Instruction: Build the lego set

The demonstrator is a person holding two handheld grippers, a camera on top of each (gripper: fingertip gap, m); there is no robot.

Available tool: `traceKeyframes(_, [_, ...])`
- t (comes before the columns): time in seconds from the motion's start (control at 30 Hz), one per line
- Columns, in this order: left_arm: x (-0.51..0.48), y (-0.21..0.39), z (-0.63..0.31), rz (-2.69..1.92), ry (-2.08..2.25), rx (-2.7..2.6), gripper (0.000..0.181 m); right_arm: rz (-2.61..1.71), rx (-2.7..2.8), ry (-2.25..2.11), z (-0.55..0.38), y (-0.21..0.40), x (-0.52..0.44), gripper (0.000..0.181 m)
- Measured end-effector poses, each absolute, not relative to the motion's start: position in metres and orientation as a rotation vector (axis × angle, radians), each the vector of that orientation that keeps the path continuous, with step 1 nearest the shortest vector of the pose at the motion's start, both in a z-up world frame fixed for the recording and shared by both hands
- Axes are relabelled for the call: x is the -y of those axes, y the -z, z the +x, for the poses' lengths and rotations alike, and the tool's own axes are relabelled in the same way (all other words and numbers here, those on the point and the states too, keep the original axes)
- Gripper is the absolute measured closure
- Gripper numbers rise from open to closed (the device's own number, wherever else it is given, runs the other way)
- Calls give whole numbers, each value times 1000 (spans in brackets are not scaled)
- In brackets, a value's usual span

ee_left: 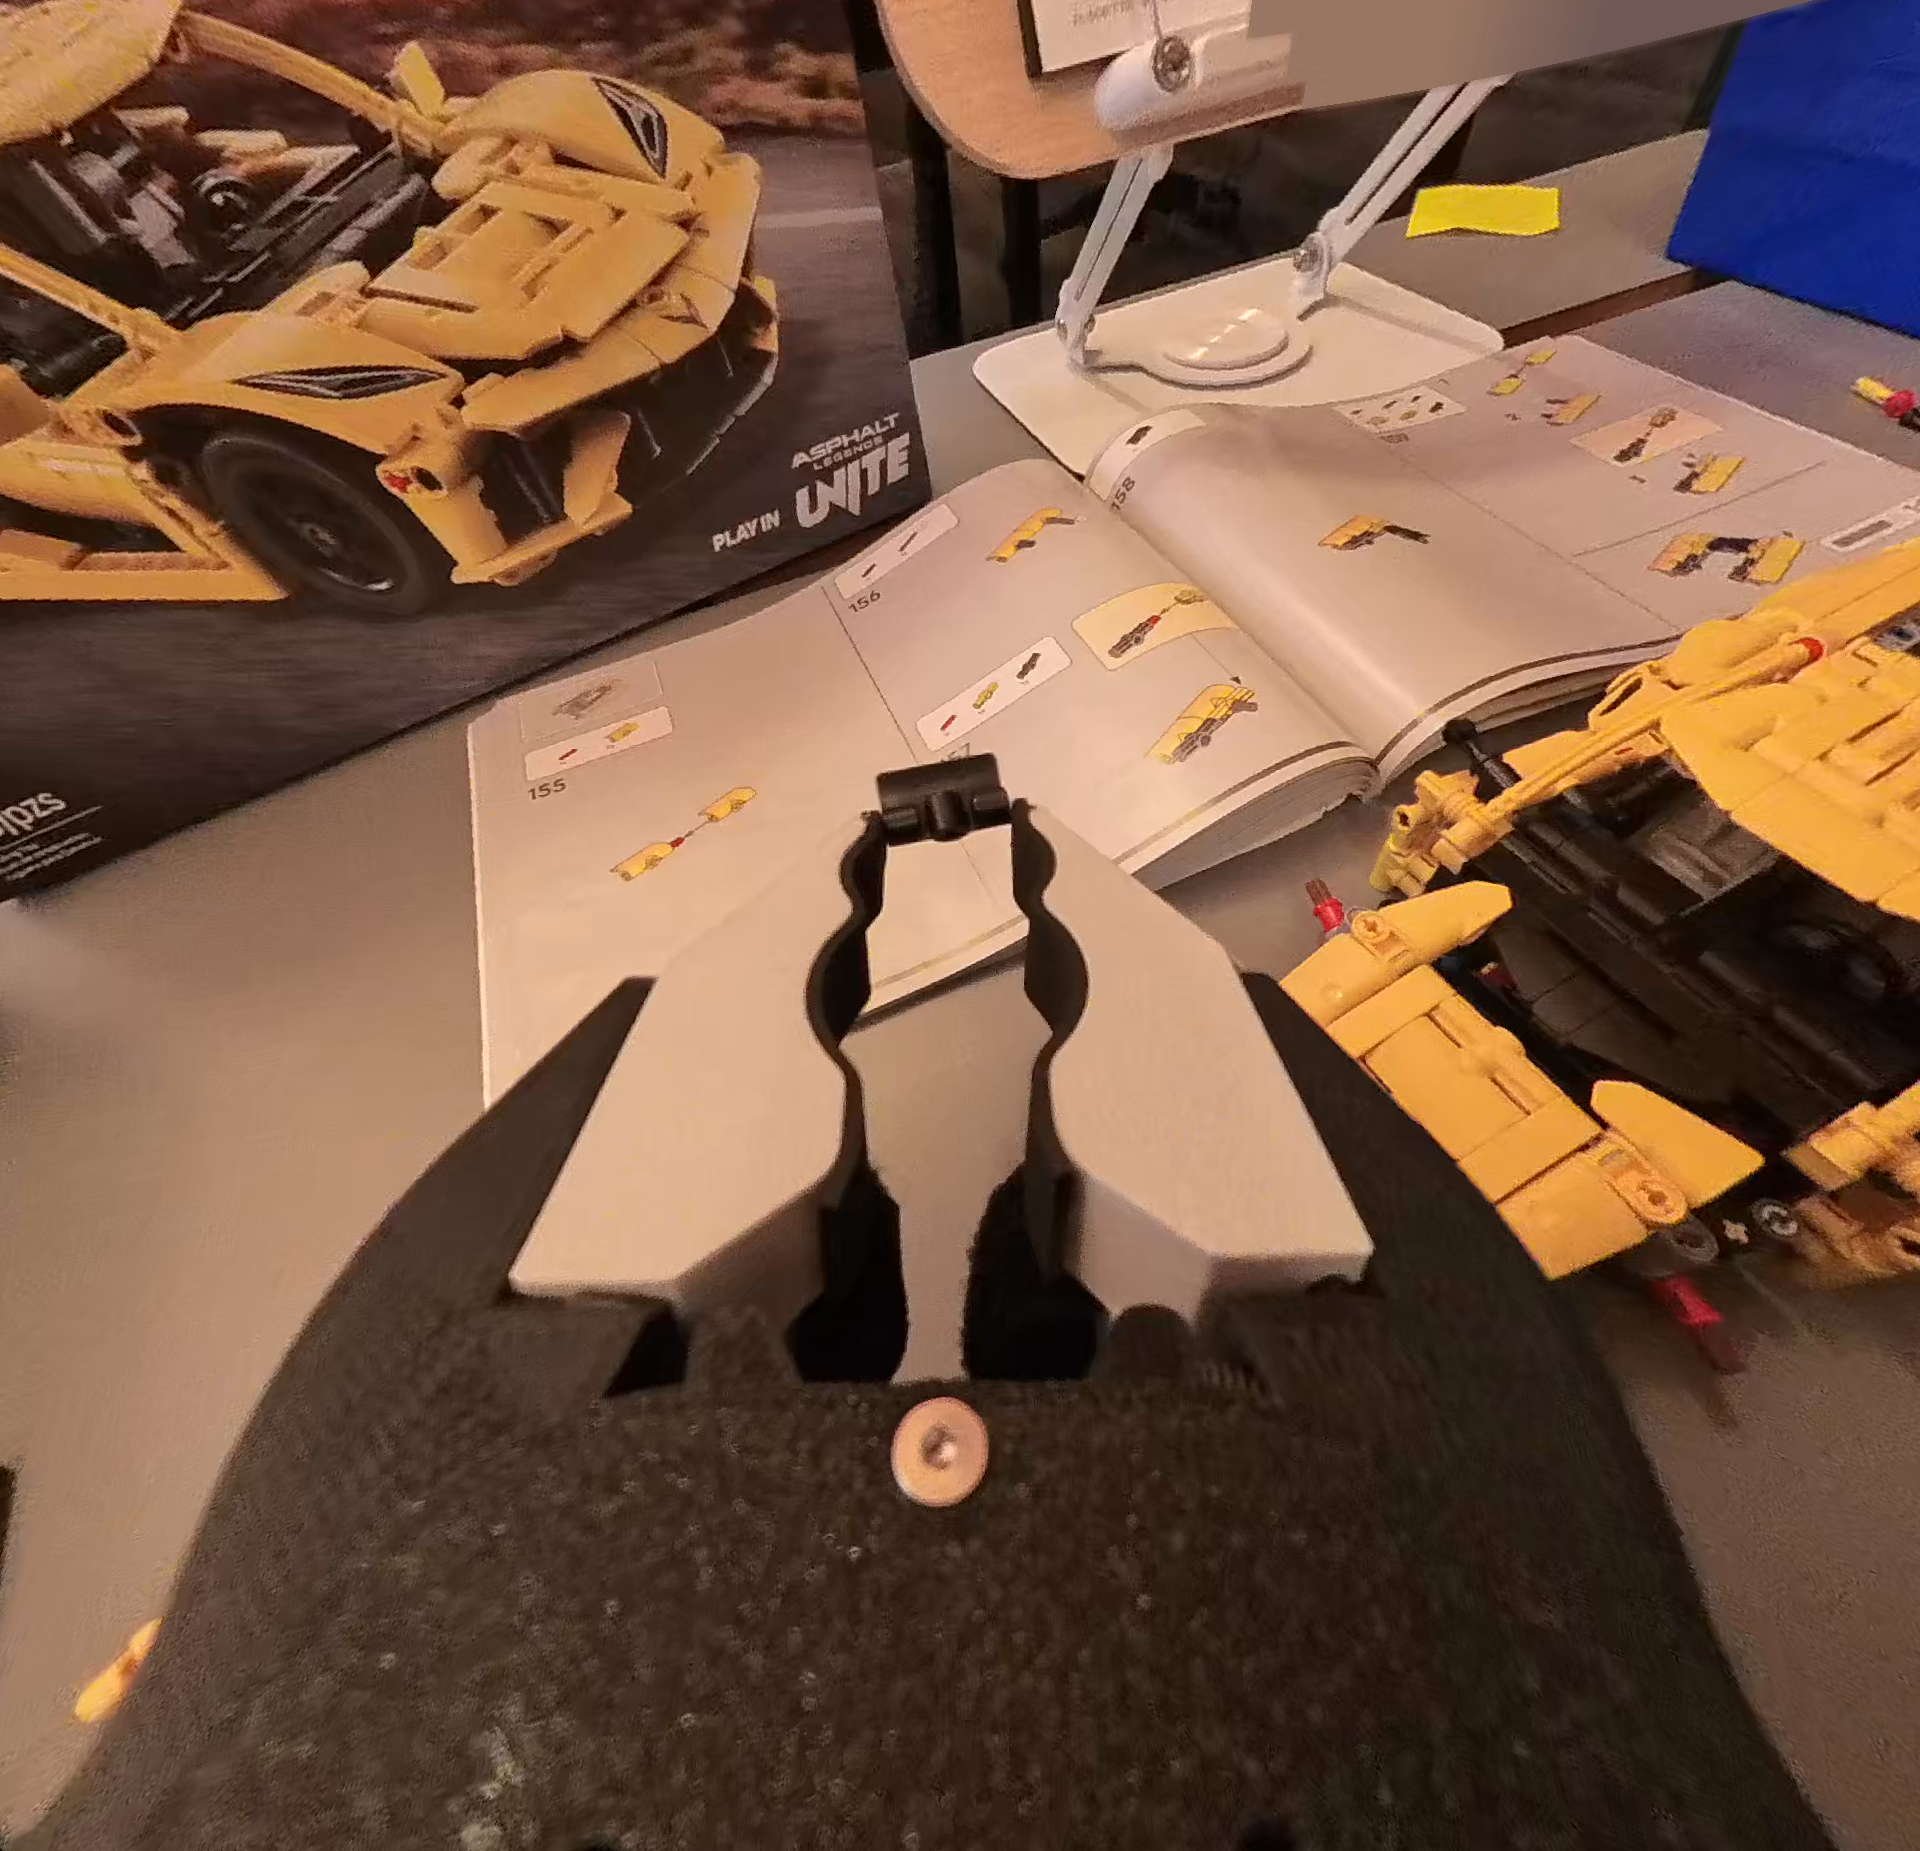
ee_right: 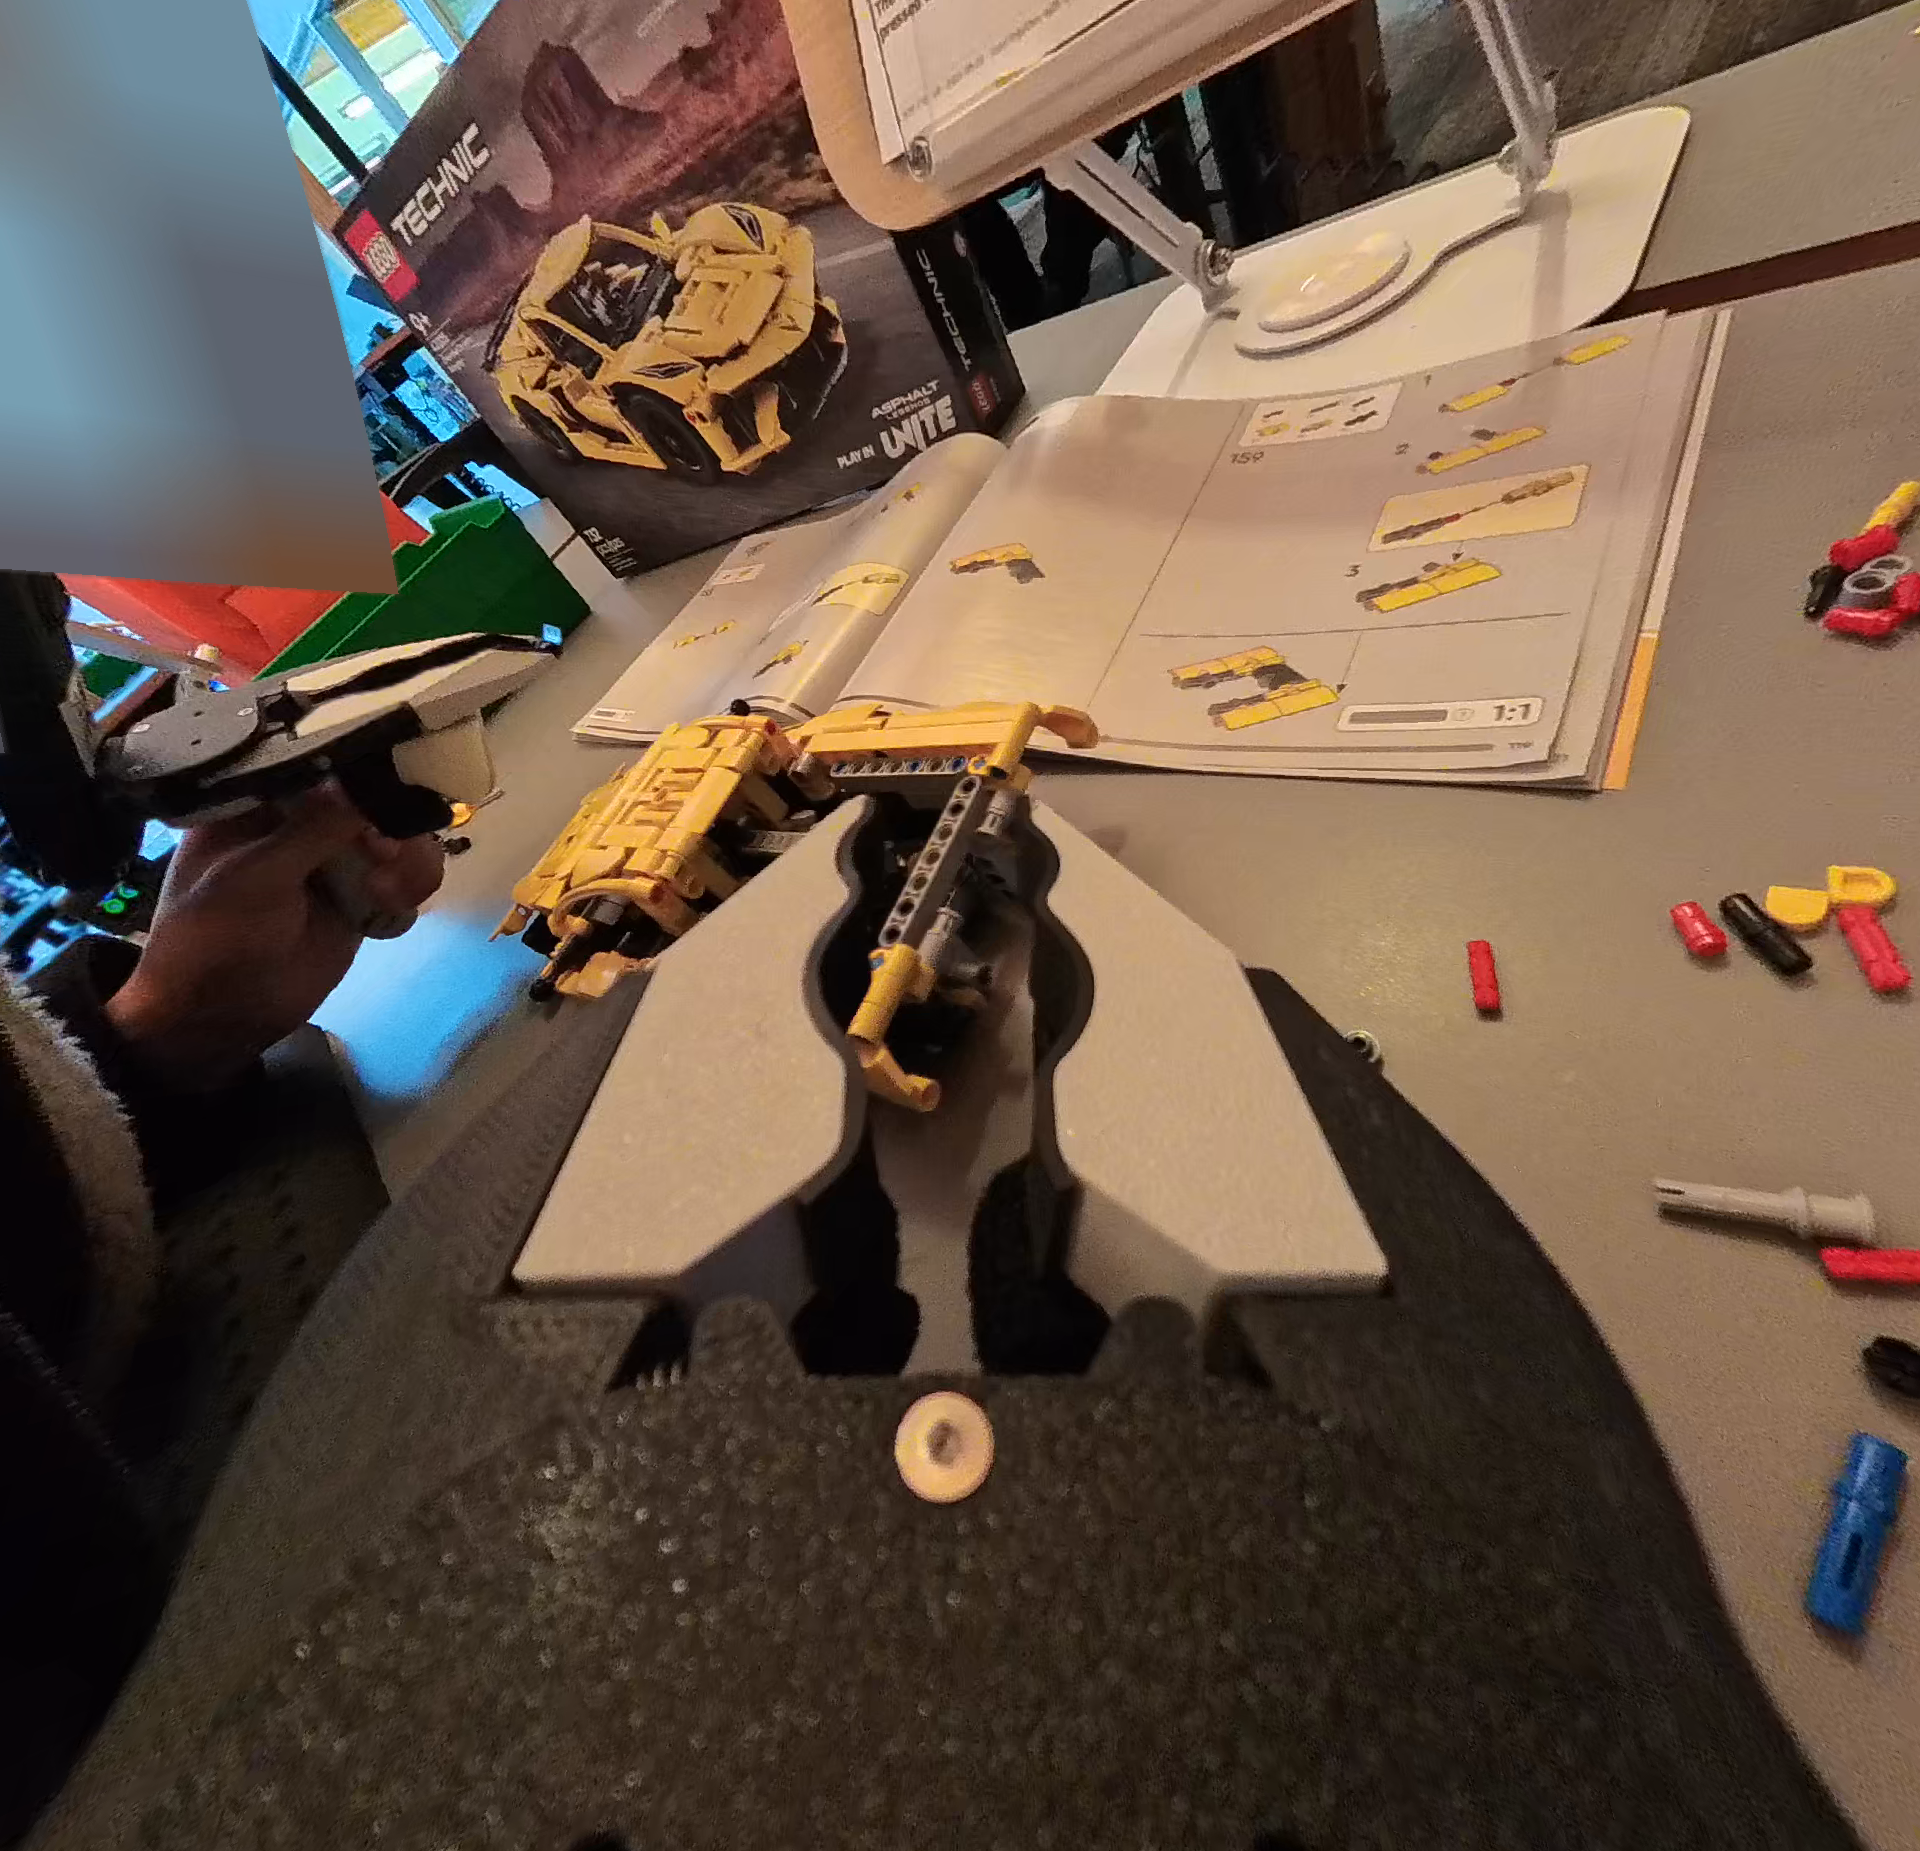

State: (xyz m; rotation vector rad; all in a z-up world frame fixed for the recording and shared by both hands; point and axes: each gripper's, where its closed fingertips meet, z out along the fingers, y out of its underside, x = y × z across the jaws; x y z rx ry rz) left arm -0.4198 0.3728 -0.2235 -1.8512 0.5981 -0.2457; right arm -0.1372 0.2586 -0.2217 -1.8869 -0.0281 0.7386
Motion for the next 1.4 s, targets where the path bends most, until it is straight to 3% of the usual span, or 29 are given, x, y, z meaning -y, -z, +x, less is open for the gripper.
traceKeyframes(0.27, [-354,222,-398,-1782,273,-738,158,-1885,92,-769,-152,222,-255,155])
traceKeyframes(0.47, [-335,202,-383,-1650,260,-799,158,-1725,292,-954,-194,188,-234,149])
traceKeyframes(0.9, [-207,169,-303,-1279,782,-1133,158,-1700,523,-1308,-253,179,-184,143])
traceKeyframes(1.23, [-155,195,-281,-1060,617,-1409,158,-1767,586,-1683,-277,181,-152,152])
traceKeyframes(1.4, [-143,211,-275,-1053,544,-1505,158,-1890,635,-1612,-281,202,-151,159])
